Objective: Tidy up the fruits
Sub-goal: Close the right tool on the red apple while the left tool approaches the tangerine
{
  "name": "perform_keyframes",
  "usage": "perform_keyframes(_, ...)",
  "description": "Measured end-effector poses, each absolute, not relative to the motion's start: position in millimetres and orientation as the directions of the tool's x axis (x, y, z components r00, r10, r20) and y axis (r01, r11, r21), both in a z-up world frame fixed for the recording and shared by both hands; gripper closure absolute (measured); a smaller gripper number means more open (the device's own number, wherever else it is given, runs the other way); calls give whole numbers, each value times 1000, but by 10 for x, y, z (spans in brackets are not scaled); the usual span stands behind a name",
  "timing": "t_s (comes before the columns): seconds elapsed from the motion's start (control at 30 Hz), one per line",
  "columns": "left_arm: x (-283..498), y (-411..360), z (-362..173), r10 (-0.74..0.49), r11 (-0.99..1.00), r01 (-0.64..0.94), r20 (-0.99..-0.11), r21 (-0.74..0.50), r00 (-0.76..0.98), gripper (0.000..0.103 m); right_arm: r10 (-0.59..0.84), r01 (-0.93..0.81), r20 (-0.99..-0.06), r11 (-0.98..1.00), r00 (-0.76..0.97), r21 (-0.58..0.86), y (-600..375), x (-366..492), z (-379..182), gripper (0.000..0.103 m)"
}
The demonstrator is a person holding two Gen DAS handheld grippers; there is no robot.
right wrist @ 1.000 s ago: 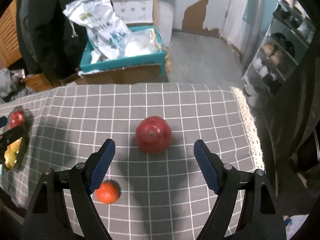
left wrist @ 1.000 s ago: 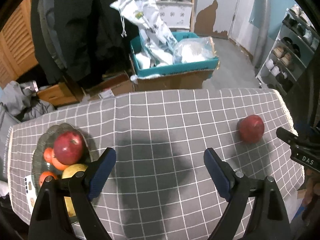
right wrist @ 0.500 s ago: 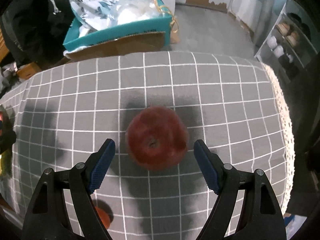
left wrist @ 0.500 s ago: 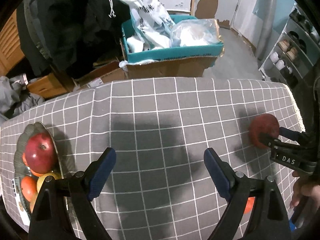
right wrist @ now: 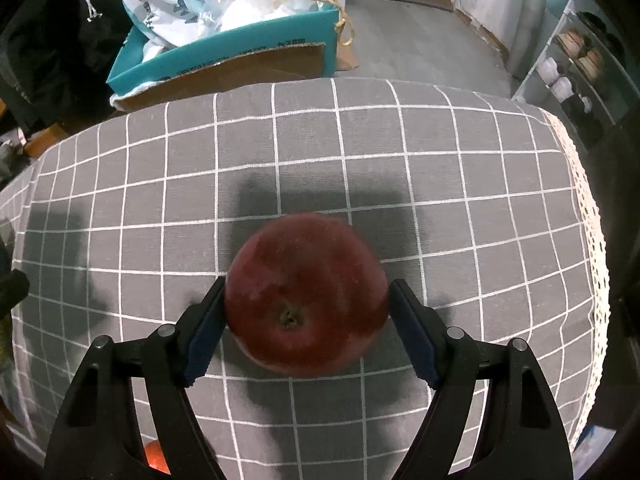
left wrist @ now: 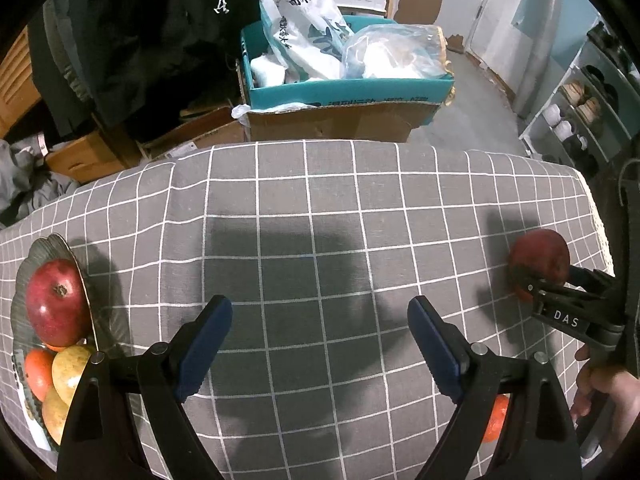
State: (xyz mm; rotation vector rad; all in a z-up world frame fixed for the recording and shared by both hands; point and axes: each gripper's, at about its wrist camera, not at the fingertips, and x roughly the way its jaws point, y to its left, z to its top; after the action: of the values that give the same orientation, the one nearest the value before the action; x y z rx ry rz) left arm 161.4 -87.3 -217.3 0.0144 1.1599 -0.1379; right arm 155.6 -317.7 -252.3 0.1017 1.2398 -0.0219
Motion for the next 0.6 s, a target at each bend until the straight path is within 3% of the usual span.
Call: perform_keyframes(0.6,1301,-1064,-2008,-156,980,175,-905,-93,395,12,14,66,-931,997,365,41,-3119,1078,-2231,29)
